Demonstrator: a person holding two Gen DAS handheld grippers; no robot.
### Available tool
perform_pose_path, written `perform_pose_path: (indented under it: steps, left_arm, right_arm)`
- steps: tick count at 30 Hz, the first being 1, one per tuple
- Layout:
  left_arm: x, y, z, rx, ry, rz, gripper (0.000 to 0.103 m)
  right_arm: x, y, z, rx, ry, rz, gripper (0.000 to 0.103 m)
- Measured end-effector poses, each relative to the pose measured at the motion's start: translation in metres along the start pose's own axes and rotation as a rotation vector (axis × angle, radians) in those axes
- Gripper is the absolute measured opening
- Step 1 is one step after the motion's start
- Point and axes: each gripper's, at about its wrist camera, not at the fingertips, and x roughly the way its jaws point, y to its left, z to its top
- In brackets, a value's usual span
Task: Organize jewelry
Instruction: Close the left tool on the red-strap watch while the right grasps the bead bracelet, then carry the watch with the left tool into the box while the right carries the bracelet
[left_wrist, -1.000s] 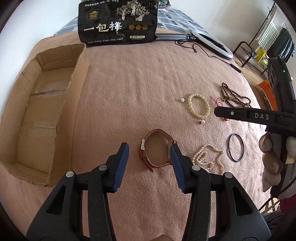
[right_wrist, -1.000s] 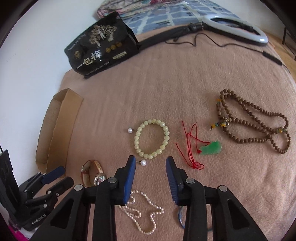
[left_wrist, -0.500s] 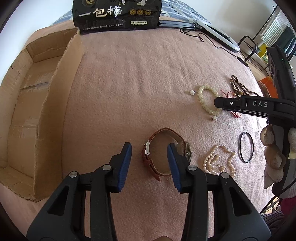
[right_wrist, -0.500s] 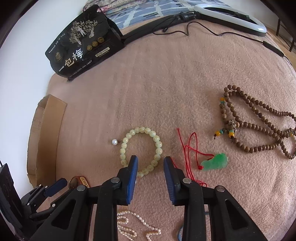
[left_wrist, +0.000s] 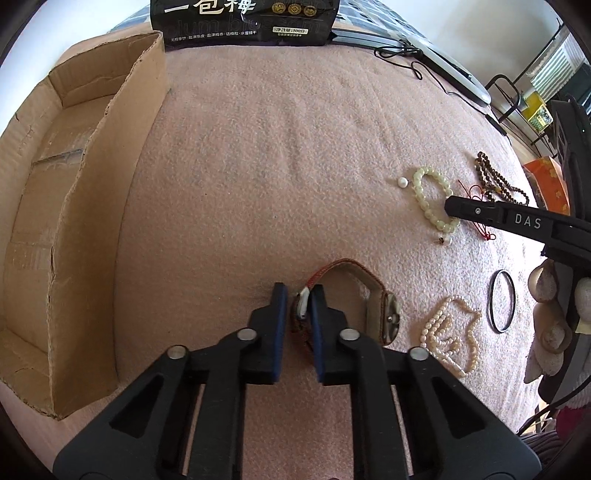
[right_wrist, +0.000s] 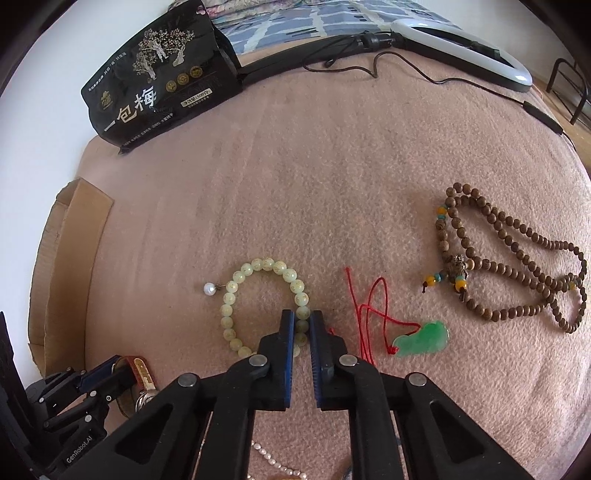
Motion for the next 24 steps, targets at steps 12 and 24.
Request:
perform_pose_path:
  steps: [12, 24]
  left_arm:
    - [-0.023, -0.006, 0.002, 0.009, -0.061, -0.016, 0.009]
    - [-0.058, -0.005, 0.007, -0.003, -0.144, -0.029, 0.008]
  right_arm:
    - [-0.023, 0.010, -0.006, -0.035, -0.065, 0.063, 0.005]
    - [-0.054, 0.020, -0.011, -0.081, -0.140, 0.050, 0.005]
